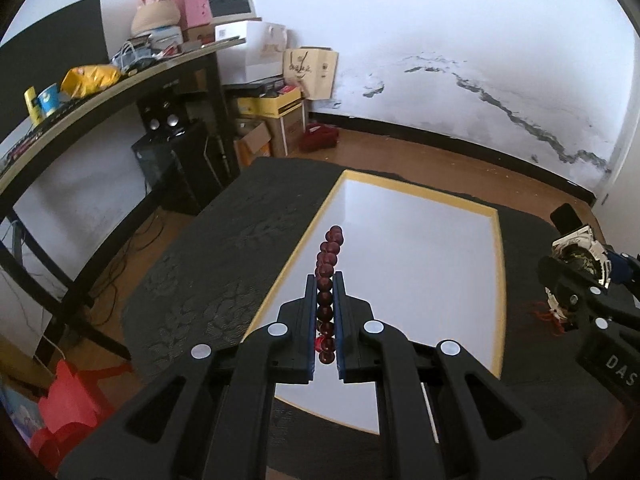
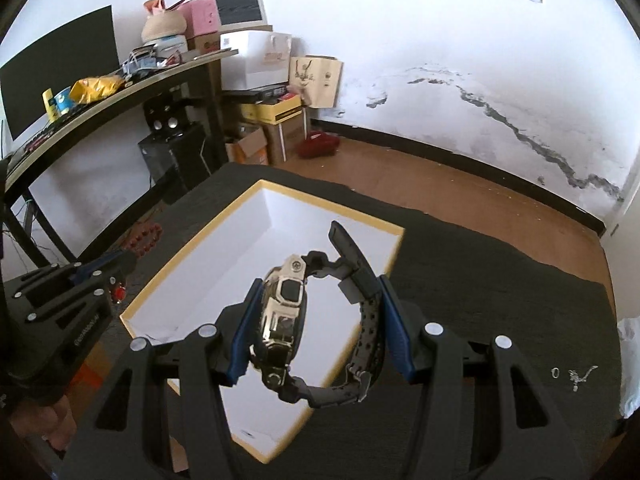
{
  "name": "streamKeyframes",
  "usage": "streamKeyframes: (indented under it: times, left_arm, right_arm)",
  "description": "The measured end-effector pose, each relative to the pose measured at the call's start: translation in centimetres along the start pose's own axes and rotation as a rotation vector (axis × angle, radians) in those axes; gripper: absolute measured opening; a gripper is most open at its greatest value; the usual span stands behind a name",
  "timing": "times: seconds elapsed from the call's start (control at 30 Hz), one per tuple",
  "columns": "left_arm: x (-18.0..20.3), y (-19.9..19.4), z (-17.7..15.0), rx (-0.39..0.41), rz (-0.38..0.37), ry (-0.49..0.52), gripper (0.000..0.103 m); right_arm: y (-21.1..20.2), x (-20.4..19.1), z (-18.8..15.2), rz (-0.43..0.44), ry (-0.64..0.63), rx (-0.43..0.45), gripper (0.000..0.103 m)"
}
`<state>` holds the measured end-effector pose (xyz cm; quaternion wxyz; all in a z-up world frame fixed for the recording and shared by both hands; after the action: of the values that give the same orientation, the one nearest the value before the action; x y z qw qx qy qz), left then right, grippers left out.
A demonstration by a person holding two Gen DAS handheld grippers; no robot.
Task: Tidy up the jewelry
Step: 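Carry the bracelet with the left tool into the white box and release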
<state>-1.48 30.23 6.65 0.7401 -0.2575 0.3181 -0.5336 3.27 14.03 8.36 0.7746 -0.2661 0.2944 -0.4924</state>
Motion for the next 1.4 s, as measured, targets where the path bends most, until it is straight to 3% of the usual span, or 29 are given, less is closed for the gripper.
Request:
streamKeyframes:
  times: [0.17, 0.37, 0.53, 1.3, 1.33, 1.4]
  left_arm:
    - [0.1, 3.5, -0.7, -0.039, 0.0, -0.013, 0.007]
    - [2.7, 10.0, -2.6, -0.137, -0.068, -0.044, 0.007]
    - [3.8, 12.1, -4.2, -0.163, -0.076, -0.038, 0.007]
    - [3.8, 11.8, -4.6, -0.153, -0.064, -0.04, 0.007]
    - [3.7, 11.7, -4.6, -0.156, -0.06, -0.044, 0.008]
    - [3.8, 11.6, -4.7, -0.162, -0.078, -0.054, 0.028]
  right_arm:
    - [1.6, -1.3, 0.0, -0.009, -0.02, -0.012, 0.055]
    - [2.9, -1.0, 0.0, -0.031, -0.029, -0.022, 0.055]
    - [3.7, -0.7, 0.0, -0.044, -0.034, -0.021, 0.055]
    - [4.4, -0.7, -0.2, -0.056, -0.039, -0.018, 0.055]
    - [4.3, -0.7, -0.2, -0.055, -0.038, -0.019, 0.055]
    - [4.4, -0.7, -0.2, -0.057, -0.04, -0.017, 0.055]
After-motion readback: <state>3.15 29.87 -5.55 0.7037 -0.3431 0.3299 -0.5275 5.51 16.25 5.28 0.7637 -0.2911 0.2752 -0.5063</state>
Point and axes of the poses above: each gripper's, at about its wrist camera, not at the fingertips, and y roughly the way its jaws point, x to its right, z to its top, the point moved 3 cm from there along y, roughly the way its jaws point, and after that the axes turned 13 degrees about y, right-handed, at the moved point
